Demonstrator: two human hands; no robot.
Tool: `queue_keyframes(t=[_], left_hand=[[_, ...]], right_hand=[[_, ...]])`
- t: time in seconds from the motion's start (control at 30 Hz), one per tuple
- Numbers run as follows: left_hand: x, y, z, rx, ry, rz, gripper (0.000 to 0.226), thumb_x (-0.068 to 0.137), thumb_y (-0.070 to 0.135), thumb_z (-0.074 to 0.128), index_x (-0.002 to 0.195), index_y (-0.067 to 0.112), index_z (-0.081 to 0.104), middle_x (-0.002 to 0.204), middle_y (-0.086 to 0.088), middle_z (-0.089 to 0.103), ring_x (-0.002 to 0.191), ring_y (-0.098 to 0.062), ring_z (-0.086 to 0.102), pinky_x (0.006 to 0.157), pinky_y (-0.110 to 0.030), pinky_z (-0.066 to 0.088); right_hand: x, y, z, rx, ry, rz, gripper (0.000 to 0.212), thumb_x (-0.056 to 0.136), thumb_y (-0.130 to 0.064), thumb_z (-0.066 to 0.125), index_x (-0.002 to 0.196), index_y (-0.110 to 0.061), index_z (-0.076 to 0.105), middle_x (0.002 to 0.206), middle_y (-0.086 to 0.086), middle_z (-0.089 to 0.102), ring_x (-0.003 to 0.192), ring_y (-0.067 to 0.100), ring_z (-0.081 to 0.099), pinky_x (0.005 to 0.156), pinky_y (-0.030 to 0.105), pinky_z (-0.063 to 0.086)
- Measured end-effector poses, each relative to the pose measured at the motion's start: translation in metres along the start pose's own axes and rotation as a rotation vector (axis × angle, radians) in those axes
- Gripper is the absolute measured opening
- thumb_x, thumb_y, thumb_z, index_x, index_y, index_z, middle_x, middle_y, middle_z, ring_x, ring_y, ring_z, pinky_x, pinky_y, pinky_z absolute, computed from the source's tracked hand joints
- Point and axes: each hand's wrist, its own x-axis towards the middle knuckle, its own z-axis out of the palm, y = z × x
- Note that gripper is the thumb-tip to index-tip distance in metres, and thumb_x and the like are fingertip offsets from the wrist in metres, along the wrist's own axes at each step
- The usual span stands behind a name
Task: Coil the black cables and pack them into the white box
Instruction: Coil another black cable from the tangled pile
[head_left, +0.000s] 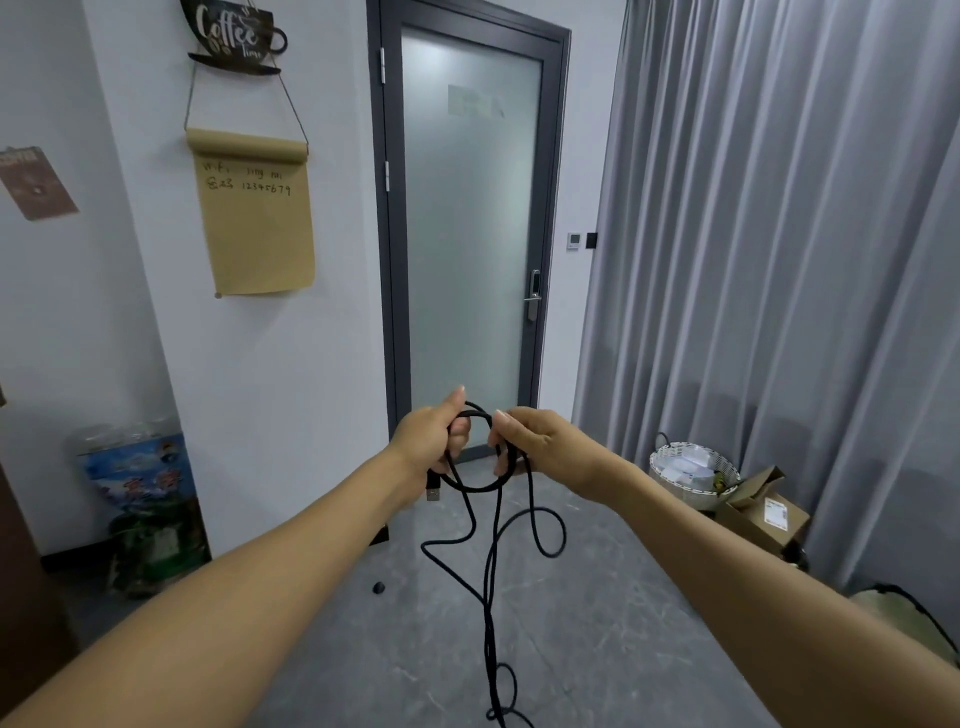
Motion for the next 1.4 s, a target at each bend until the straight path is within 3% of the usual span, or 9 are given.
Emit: queue_keyframes(t=[0.2,0.33,0.5,0.73,0.87,1.07,1.17,1.3,1.4], left_hand=[[0.006,-0.003,0.004,0.11,0.055,-0.006,0.05,0.1,0.044,0.034,0.06,0.016,0.047,0.05,0.006,0.04,0.051,-0.012,0.033,0.052,-0.024,0.03],[0.014,-0.007,-0.001,0.422,0.118,0.086,0.037,0.102,0.029,0.033,0.081,0.011,0.058,0.079,-0.004,0.057,0.07,-0.018,0.048,0.066,-0.029,0.04],[0.02,-0.019,-0.019,0.497,0.17,0.035,0.029,0.101,0.016,0.035,0.081,0.009,0.056,0.086,-0.006,0.054,0.071,-0.015,0.049,0.079,-0.034,0.045],[0.018,-0.015,-0.023,0.681,-0.011,0.093,0.014,0.097,0.021,0.048,0.097,0.012,0.059,0.088,-0.002,0.056,0.073,-0.012,0.049,0.063,-0.022,0.039],[0.017,-0.017,-0.02,0.939,0.008,0.299,0.013,0.097,0.022,0.049,0.095,0.014,0.059,0.089,0.002,0.053,0.08,-0.014,0.049,0.071,-0.024,0.037],[0.007,-0.006,-0.007,0.658,-0.133,0.422,0.011,0.093,0.022,0.057,0.089,0.016,0.066,0.08,0.007,0.056,0.074,-0.008,0.051,0.071,-0.019,0.042],[0.001,-0.002,-0.004,0.507,-0.201,0.362,0.014,0.094,0.02,0.056,0.083,0.017,0.065,0.057,0.013,0.054,0.052,0.0,0.045,0.053,-0.01,0.038],[0.001,-0.007,-0.007,0.463,-0.163,0.352,0.015,0.093,0.023,0.057,0.085,0.019,0.069,0.078,0.003,0.065,0.069,-0.003,0.051,0.07,-0.017,0.042],[0.004,-0.015,-0.009,0.434,-0.1,0.309,0.013,0.092,0.023,0.06,0.088,0.017,0.071,0.085,-0.002,0.068,0.077,-0.01,0.055,0.076,-0.023,0.044]], right_hand=[[-0.001,-0.008,0.0,-0.131,0.069,-0.02,0.035,0.101,-0.028,0.034,0.076,-0.007,0.049,0.073,0.003,0.05,0.066,0.009,0.059,0.073,0.029,0.047],[0.0,0.003,-0.008,-0.012,0.174,0.064,0.036,0.102,-0.025,0.034,0.072,-0.012,0.047,0.065,0.003,0.056,0.055,0.011,0.054,0.063,0.025,0.047],[-0.002,0.016,-0.031,0.288,0.349,0.123,0.036,0.102,-0.022,0.035,0.068,-0.012,0.041,0.054,-0.004,0.03,0.047,0.011,0.028,0.052,0.027,0.037],[-0.005,0.041,-0.054,0.373,0.693,0.266,0.038,0.102,-0.024,0.036,0.067,-0.011,0.043,0.054,0.002,0.032,0.042,0.014,0.03,0.044,0.028,0.031],[-0.006,0.045,-0.051,0.036,0.596,0.286,0.039,0.101,-0.025,0.038,0.066,-0.01,0.05,0.055,0.002,0.037,0.048,0.015,0.031,0.05,0.03,0.03],[-0.007,0.021,-0.022,-0.476,0.225,0.32,0.036,0.1,-0.022,0.037,0.092,-0.002,0.066,0.075,0.003,0.057,0.062,0.015,0.048,0.057,0.027,0.036],[-0.008,0.011,-0.004,-0.438,0.082,0.239,0.048,0.102,-0.03,0.028,0.098,-0.004,0.068,0.073,-0.001,0.057,0.073,0.017,0.051,0.072,0.03,0.037],[-0.012,0.011,0.003,-0.017,-0.043,0.221,0.062,0.101,-0.036,0.019,0.099,0.004,0.067,0.052,-0.009,0.036,0.054,0.008,0.026,0.054,0.021,0.025],[-0.013,0.013,0.007,-0.008,-0.07,0.175,0.055,0.1,-0.037,0.029,0.083,-0.005,0.07,0.046,-0.011,0.037,0.048,0.005,0.028,0.049,0.019,0.023]])
